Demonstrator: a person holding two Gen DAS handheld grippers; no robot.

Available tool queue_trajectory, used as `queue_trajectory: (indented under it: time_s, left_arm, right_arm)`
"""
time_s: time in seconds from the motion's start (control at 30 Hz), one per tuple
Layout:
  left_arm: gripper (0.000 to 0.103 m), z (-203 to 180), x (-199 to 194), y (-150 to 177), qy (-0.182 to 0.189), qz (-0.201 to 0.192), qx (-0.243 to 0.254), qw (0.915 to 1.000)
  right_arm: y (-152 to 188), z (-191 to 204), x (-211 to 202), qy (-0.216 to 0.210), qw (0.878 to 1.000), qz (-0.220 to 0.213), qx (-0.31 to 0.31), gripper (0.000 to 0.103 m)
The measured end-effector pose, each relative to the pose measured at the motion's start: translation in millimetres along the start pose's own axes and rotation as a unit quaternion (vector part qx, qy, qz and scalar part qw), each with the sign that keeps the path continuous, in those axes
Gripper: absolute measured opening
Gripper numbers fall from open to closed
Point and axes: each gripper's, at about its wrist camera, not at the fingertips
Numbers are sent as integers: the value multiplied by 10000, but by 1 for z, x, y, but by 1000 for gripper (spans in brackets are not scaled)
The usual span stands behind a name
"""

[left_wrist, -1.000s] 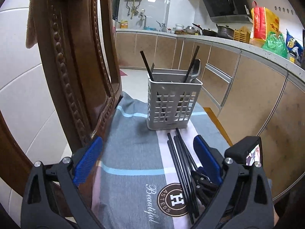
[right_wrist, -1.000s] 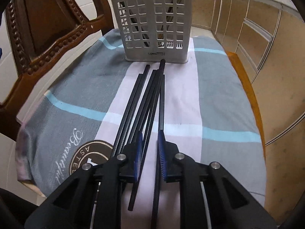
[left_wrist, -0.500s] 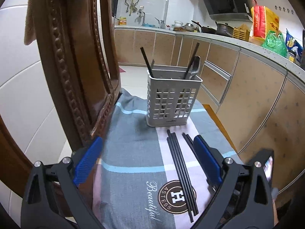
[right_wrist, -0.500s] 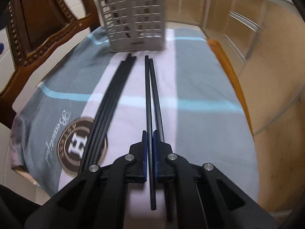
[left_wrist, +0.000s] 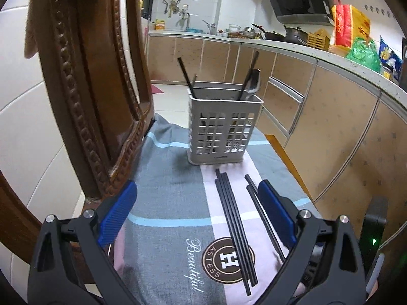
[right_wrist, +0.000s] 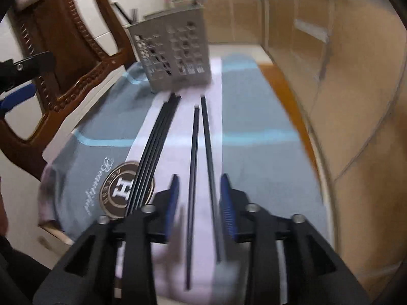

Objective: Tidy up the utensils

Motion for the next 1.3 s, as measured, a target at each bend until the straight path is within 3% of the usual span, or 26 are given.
queue_trajectory:
  time_s: [0.17,0.27,0.47,0.57,0.67,0.77,0.9,0.97,1.07,1.13,1.2,1.23,1.3]
  left_arm:
    - [95,4,5,-1,30,111,-164,9998]
    - [95,1,5,-2,69,103,-148,9998]
    - [95,-4,7,0,116,151,-60,9998]
    - [95,-5,8,1,138,179,-24,9997]
    - [95,-9,8,2,217,192,13,9996]
    - [95,-19,10,6,280,241,148,9992]
    - [95,-36,16,14,467,464,142,9977]
    - [95,-42,16,17,512,541,66,9972]
    - [95,-56,16,20,507,612,7,9968]
    - [95,-65,15,23,495,669,-10,9965]
    - [95,-73,14,26,488,747,26,9960]
    - [95,-77,13,29,474,766,44,9959]
    - [95,-83,8,35,379,753,113,9964]
  right_arm:
    - [-15,-1,26,144,9987,153,-464,35]
    - [-12,-4,49,217,9972,533,-486,20]
    - [-14,-9,59,366,9977,446,-352,6]
    - [-5,-18,45,539,9977,408,-105,6]
    - [14,-30,25,492,9974,409,324,6]
    - [24,-31,14,442,9974,443,350,6]
    - [21,-35,11,302,9974,416,496,7]
    - [15,-38,-5,160,9977,225,621,7]
    - [-7,-37,-41,58,9995,-151,288,7]
    - [-21,-40,-57,-227,9993,-278,145,11]
    - [-29,-44,-67,-250,9988,-397,121,46]
    - [-30,-47,-72,-217,9985,-488,134,54]
    - [-27,-55,-76,-201,9977,-615,209,56]
Point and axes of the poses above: each gripper's, at about its wrist camera, not at the fingertips, and x roughly the way its jaws point, z to its left, y to its underside, and after that the axes turned 1 degree about z, right-handed
